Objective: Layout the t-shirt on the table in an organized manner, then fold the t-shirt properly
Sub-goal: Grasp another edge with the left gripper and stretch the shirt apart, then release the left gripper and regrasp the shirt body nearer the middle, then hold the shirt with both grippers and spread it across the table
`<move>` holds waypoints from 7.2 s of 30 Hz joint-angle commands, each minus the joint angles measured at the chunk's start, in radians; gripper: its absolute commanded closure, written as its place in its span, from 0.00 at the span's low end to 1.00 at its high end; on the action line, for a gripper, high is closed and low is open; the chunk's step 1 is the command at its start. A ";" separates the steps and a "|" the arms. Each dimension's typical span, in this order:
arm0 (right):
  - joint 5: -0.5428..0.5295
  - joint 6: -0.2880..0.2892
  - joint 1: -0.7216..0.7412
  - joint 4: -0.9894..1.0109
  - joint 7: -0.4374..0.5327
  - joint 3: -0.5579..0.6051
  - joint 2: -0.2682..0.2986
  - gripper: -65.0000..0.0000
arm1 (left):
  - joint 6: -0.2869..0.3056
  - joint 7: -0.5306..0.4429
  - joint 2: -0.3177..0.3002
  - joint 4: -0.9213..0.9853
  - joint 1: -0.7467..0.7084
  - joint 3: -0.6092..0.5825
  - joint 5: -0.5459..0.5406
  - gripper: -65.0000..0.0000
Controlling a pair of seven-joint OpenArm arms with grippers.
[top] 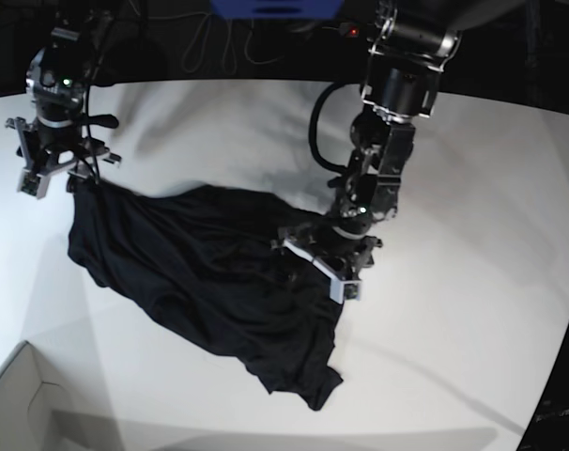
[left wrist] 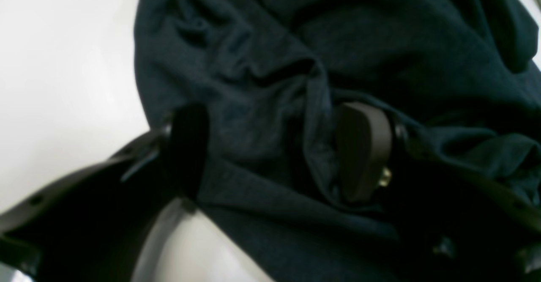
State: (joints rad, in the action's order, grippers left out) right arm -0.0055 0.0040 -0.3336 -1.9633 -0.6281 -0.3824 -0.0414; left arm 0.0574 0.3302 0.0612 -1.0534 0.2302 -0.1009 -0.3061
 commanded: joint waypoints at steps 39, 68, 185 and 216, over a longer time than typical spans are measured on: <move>0.000 0.004 -0.003 -0.020 0.021 0.153 0.005 0.54 | 0.015 0.168 -0.142 -0.730 -0.572 0.726 -0.413 0.99; 0.005 0.268 0.067 0.095 -0.112 0.300 0.038 0.42 | 0.011 0.162 -0.137 -0.612 -0.312 0.455 -0.310 0.35; 0.000 0.344 0.187 0.068 -0.111 -0.109 0.070 1.00 | 0.019 0.238 -0.145 -0.620 -0.521 0.686 -0.531 1.00; 0.000 0.592 0.201 0.057 -0.112 -0.189 0.107 0.47 | 0.022 0.650 -0.139 -0.710 -0.457 0.676 -0.605 0.83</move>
State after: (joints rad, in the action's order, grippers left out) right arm 0.0029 0.5877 -0.1394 -1.8854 -0.7628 -0.5709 0.0547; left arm 0.0746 0.9874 -0.0689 -1.7485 -0.2325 0.5720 -0.8944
